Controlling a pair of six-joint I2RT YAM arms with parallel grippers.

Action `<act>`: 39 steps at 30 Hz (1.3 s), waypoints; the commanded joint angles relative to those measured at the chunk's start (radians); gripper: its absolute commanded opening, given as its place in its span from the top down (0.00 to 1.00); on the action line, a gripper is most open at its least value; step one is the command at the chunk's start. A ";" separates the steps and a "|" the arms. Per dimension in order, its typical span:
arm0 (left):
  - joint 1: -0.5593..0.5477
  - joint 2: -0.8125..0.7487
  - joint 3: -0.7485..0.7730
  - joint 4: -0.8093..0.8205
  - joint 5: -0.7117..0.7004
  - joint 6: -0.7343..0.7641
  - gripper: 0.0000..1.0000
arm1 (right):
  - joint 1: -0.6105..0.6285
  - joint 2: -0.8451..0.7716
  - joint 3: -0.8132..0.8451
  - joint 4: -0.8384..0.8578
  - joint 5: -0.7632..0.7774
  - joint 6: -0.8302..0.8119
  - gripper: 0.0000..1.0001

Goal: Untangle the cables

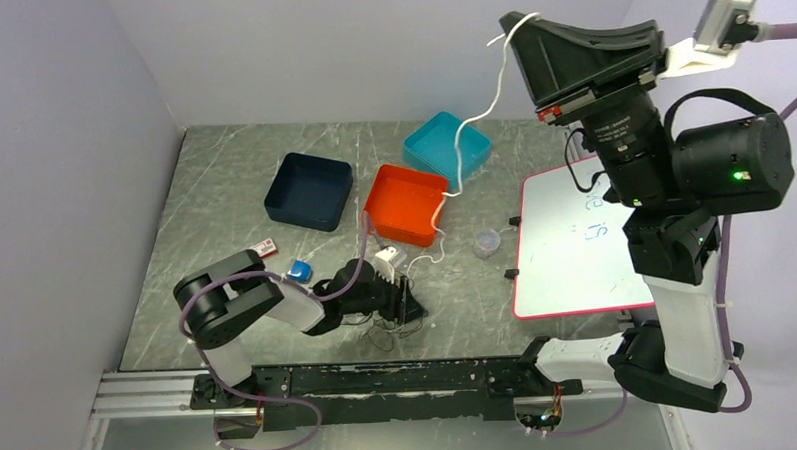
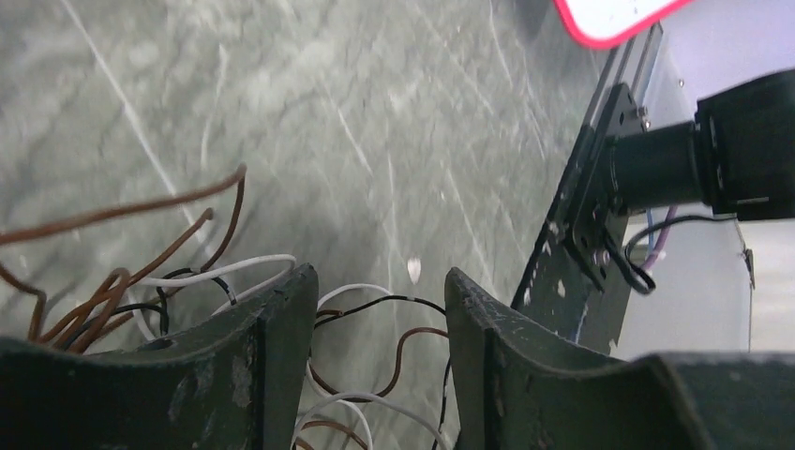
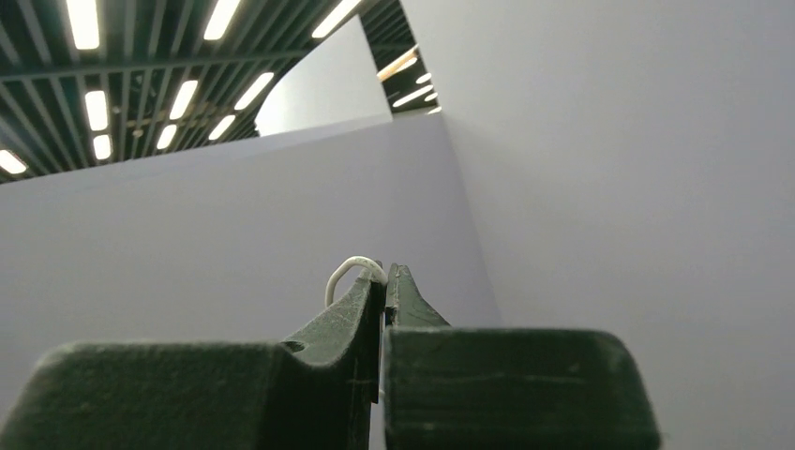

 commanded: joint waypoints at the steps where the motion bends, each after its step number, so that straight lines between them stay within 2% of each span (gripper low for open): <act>1: -0.021 -0.079 -0.078 0.039 -0.047 -0.008 0.43 | 0.004 0.003 0.041 -0.002 0.088 -0.087 1.00; 12: -0.029 -0.207 -0.196 0.004 -0.125 -0.030 0.39 | 0.005 0.017 0.076 -0.035 0.227 -0.225 1.00; 17: -0.030 -0.318 -0.188 -0.084 -0.164 -0.020 0.36 | 0.004 0.003 -0.002 -0.033 0.241 -0.229 1.00; 22: -0.030 -0.502 -0.096 -0.349 -0.255 -0.002 0.28 | 0.004 0.016 -0.042 -0.079 0.250 -0.231 1.00; 29: -0.029 -0.797 0.044 -0.692 -0.481 -0.037 0.02 | 0.005 0.103 0.035 -0.226 0.297 -0.255 1.00; 34: -0.021 -0.866 0.247 -0.994 -0.617 -0.118 0.01 | 0.003 0.198 0.117 -0.310 0.288 -0.263 1.00; 39: -0.021 -0.834 0.522 -1.288 -0.735 -0.226 0.01 | -0.023 0.295 0.192 -0.362 0.287 -0.272 1.00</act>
